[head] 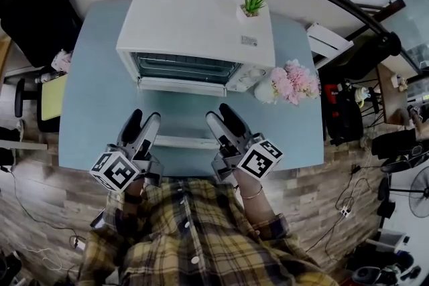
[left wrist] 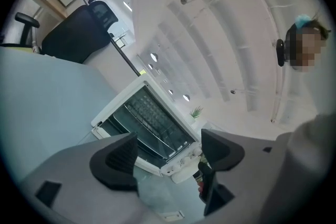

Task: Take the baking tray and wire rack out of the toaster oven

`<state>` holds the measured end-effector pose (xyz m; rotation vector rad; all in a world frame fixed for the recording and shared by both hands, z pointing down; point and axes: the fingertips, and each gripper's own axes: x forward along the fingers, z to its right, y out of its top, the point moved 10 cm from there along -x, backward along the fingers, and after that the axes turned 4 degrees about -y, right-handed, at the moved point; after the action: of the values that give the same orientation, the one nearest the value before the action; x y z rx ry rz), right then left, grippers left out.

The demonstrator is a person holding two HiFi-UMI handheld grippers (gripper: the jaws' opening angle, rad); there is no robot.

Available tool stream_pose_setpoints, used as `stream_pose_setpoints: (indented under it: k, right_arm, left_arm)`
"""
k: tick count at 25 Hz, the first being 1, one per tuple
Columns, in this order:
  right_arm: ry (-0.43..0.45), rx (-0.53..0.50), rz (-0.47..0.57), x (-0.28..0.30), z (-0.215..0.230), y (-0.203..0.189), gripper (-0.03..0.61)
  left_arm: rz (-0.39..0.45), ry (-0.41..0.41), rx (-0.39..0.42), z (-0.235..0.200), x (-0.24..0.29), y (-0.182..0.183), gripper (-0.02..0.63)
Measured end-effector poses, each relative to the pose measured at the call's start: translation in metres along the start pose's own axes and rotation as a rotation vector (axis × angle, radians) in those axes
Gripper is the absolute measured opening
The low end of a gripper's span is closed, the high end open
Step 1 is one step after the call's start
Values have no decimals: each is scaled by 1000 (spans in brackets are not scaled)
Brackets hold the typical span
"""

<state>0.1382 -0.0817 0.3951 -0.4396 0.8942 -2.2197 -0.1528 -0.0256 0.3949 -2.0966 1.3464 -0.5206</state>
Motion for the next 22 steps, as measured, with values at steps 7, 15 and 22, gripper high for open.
stream_pose_setpoints:
  k: [7,15,22]
  right_arm:
    - [-15,89,12,13,16,7,295]
    - [-76,191,36,45,29,0,293]
    - [-53,302,50,80,45,-10,288]
  left_arm:
    - [-7,-17,-60,-11,23,3,365]
    - [-22,-36,-130,-32,46,15,350]
    - [13,-43,-273,-54,71,15,339]
